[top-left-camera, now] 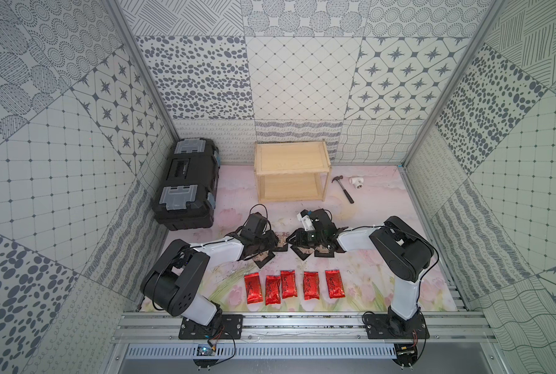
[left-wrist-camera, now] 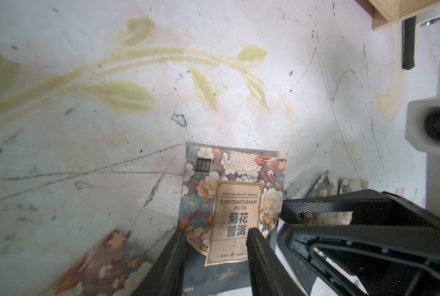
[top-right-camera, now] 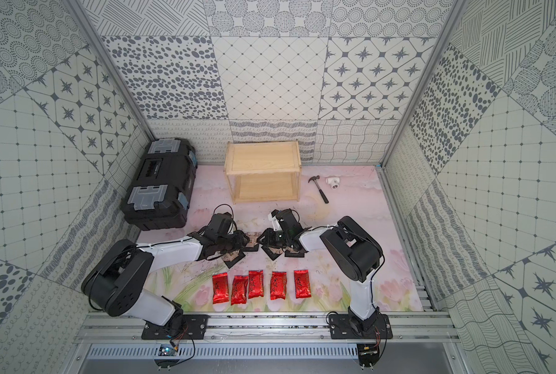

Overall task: Place the tea bags on the shelf by color
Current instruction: Pick up the tea bag from the center of the board, then place the tea bag on the shelf.

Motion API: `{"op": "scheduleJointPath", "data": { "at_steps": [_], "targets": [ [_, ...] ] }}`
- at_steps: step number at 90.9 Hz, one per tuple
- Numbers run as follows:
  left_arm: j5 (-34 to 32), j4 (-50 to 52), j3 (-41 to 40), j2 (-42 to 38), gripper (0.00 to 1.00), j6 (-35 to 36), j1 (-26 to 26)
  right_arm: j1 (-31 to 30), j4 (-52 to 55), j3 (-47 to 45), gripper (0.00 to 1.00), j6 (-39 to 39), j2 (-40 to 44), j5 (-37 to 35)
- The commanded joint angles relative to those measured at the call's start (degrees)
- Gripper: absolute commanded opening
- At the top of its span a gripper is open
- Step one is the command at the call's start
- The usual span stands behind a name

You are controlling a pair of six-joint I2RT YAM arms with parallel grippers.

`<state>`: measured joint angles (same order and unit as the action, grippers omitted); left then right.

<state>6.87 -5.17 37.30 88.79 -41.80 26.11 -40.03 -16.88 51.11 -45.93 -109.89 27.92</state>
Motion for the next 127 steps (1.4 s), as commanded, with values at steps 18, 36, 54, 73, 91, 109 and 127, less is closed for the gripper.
{"op": "scheduleJointPath", "data": {
  "at_steps": [18,36,54,73,91,109,127],
  "targets": [
    [-1.00,0.47,-1.96,0.48,0.44,-0.34,0.00,0.78,-5.94,3.22,0.29,-8.98,-4.95,4.00],
    [-0.73,-0.97,-2.93,1.05,0.44,-0.74,0.01,1.15,-10.53,3.49,0.21,-12.84,-6.44,5.68],
    [-0.28,-0.47,-2.59,0.00,0.44,-1.32,-0.01,1.22,-10.80,2.83,0.00,-12.85,-5.62,4.67],
    [-0.78,8.02,2.75,-7.65,0.46,-1.17,-0.94,2.22,-9.21,1.66,0.00,-10.40,-1.18,4.38],
    [1.07,16.09,9.42,-15.43,0.49,0.03,-4.42,5.27,2.38,2.11,0.00,-1.78,10.14,5.26],
    [3.67,19.57,12.60,-19.44,0.52,-0.32,-9.13,8.14,14.77,11.48,0.00,4.82,16.07,7.41],
    [1.02,23.66,14.25,-21.65,0.56,2.64,-12.90,9.48,24.50,28.53,0.00,10.41,11.17,9.80]
  ]
}}
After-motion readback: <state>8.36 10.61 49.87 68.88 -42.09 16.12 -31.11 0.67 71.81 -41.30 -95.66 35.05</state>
